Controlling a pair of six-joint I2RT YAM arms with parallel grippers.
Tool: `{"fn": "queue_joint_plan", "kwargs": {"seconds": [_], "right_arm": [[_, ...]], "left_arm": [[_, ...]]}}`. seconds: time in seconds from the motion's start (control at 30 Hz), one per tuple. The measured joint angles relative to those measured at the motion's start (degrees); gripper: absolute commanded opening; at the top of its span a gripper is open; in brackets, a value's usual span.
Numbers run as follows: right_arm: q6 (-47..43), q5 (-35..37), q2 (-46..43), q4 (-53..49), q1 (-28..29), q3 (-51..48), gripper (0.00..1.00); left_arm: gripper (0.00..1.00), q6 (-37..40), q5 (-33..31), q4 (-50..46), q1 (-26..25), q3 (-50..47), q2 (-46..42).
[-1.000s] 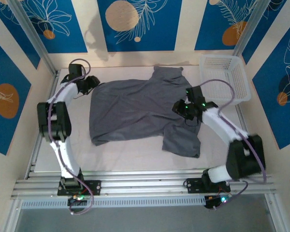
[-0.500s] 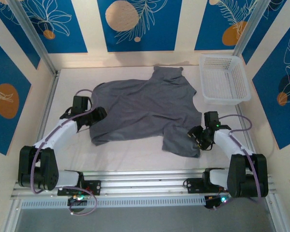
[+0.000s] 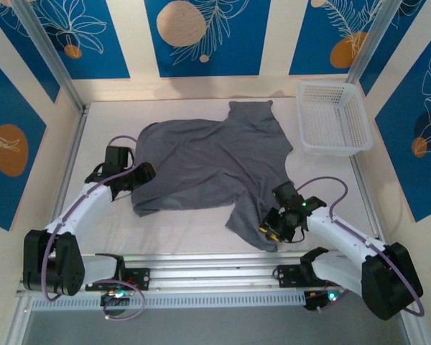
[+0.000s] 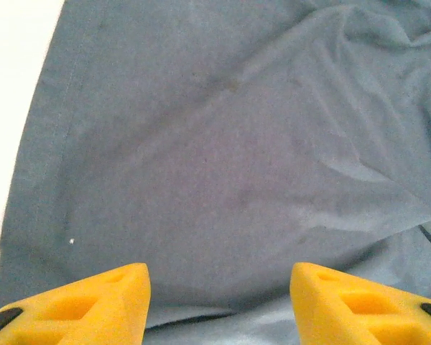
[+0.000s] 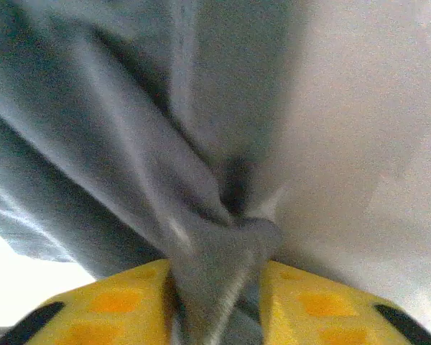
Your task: Fold the inside-out t-shirt
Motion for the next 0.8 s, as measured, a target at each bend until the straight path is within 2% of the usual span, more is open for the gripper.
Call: {"fn": "queue_joint_plan", "kwargs": {"seconds": [0.1, 0.2, 0.27, 0.4, 0.47, 0.5, 0.53, 0.57, 0.8], "right_arm": [[-0.42, 3.82, -3.65, -4.39, -1.49, 2.01, 0.52], [-1.79, 6.21, -4.48, -3.85, -7.63, 4.15, 0.52], [-2.69, 6.47, -2.16, -1.16, -13.29, 4.17, 0.52], [-4.72, 5.86, 6.08, 4.50, -17.40, 4.17, 0.52], [-5.62, 5.09, 9.40, 7.43, -17.53, 4.17, 0.42], [-6.03, 4.98, 10.40, 8.55, -17.53, 4.17, 0.30], [-6.78, 4.98, 11.41, 9.84, -17.53, 4.17, 0.12], [-7.17, 5.03, 12.20, 10.84, -17.70, 4.17, 0.00], [-9.66, 10.54, 13.33, 14.86, -24.20, 4.28, 0.00]], "left_arm": [[0.54, 0.02, -0.22, -0.39, 0.00, -0.68, -0.46], [0.54, 0.02, -0.22, -0.48, 0.00, -0.74, -0.50], [0.54, 0.09, -0.24, -0.68, 0.00, -0.76, -0.76], [0.53, 0.48, -1.16, -2.03, 0.00, -0.74, -2.60], [0.53, 0.70, -1.95, -2.69, 0.00, -0.74, -3.72], [0.53, 0.90, -2.32, -2.99, 0.00, -0.76, -4.04], [0.53, 0.96, -2.64, -3.26, 0.00, -0.76, -4.22], [0.53, 1.09, -2.95, -3.50, 0.00, -0.76, -4.28], [0.52, 1.36, -4.02, -4.61, 0.00, -1.05, -4.20]]}}
